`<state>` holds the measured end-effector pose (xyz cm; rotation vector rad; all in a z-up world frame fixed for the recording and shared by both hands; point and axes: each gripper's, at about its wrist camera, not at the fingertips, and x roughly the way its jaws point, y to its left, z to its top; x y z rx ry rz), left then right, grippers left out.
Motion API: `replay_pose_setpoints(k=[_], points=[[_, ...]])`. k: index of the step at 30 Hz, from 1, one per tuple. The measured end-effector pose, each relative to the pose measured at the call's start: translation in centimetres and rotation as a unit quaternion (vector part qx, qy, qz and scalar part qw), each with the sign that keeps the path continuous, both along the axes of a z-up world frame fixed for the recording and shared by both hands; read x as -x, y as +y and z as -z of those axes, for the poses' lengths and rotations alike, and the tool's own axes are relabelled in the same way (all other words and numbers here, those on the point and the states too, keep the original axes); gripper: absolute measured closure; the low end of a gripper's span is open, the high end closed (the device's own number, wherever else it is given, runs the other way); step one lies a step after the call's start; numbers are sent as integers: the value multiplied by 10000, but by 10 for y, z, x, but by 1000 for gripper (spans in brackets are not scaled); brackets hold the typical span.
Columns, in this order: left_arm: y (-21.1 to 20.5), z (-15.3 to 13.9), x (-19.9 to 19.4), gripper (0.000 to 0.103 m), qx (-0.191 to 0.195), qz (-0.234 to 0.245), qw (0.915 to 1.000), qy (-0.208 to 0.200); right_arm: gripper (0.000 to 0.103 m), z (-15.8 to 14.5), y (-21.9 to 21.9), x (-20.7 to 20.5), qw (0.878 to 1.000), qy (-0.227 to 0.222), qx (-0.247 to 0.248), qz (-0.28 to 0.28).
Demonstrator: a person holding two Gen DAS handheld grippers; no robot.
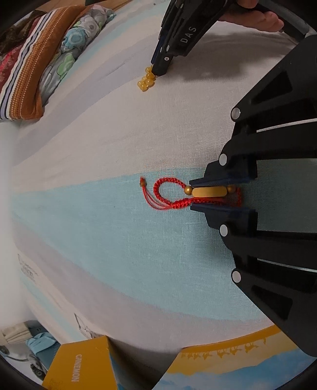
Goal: Organize jewelry
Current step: 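Grasp the red cord bracelet with the left tool while the right tool grasps the yellow bead bracelet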
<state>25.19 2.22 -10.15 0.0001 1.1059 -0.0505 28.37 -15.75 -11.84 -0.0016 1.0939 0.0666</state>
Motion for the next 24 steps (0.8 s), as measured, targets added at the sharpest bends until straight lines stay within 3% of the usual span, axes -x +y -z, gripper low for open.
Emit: replay_pose_setpoints(k=[21, 22, 24], points=[[-3, -29, 26, 90, 72, 41, 9995, -300, 86, -37, -2, 32, 9991, -404, -64, -85], [-4, -32, 28, 90, 73, 51, 9994, -325, 94, -39, -2, 34, 9990, -422, -53, -101], [-4, -35, 31, 90, 77, 47, 9993, -351, 94, -42, -3, 37, 9989, -458, -40, -99]])
